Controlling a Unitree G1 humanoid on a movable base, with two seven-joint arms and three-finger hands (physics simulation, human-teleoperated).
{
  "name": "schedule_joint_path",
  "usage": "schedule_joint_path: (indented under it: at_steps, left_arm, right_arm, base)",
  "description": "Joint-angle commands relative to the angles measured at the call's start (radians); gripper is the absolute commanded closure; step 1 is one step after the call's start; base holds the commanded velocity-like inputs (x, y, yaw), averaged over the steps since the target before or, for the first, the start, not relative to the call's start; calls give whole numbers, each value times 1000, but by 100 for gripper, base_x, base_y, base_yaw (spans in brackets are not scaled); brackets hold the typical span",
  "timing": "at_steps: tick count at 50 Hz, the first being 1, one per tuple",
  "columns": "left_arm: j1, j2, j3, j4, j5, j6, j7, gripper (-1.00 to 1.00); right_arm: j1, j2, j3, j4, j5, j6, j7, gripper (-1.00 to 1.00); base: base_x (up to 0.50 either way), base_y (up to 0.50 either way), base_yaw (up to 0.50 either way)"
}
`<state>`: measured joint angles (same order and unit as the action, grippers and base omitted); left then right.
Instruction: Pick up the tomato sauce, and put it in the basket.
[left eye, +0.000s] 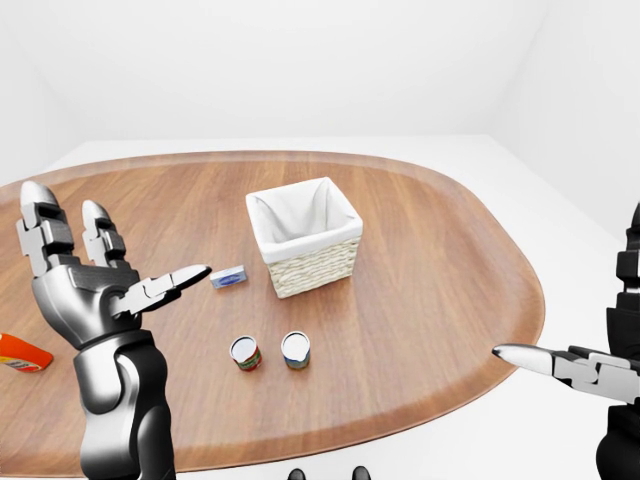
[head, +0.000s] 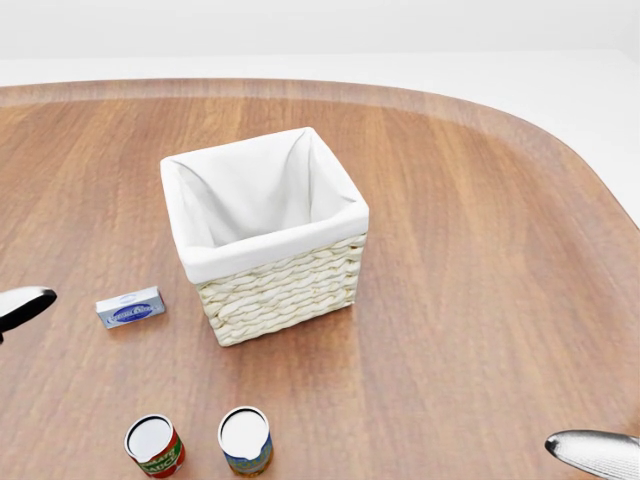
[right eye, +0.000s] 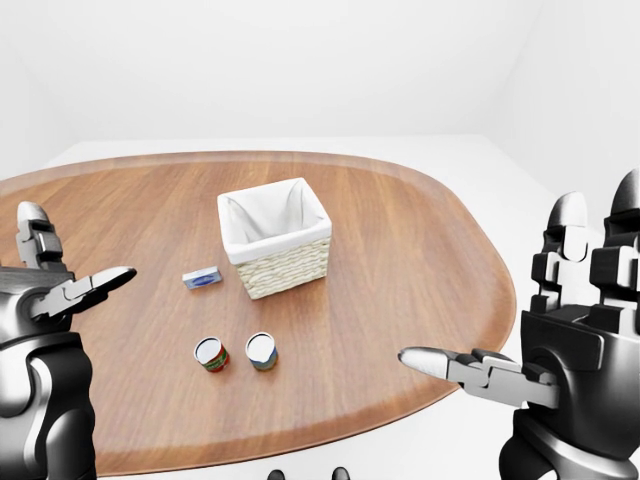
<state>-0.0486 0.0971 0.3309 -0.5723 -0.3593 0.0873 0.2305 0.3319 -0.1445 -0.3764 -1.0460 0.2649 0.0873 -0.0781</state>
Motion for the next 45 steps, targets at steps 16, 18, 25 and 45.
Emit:
schedule_joint_path:
  at_steps: [16, 18, 25, 45]
  left_arm:
    - [5, -2, -4, 4, 6, 0, -4, -100]
    - [5, -3, -5, 7, 8, 0, -6, -100]
    - [26, -8, -36, -34, 20, 0, -64, -100]
    - [121, 18, -177, 78, 840, 0, -334, -100]
  right_arm:
    - [-3, 7, 0, -1, -12, 0, 12, -100]
    - [3, 7, 0, -1, -10, 0, 9, -100]
    - [10, 9, -8, -1, 8, 0, 7, -100]
    - [22, -26, -3, -1, 35, 0, -30, -100]
  base:
    - [11, 0, 0]
    - [34, 0, 0]
    - [12, 0, 0]
    - [0, 0, 0]
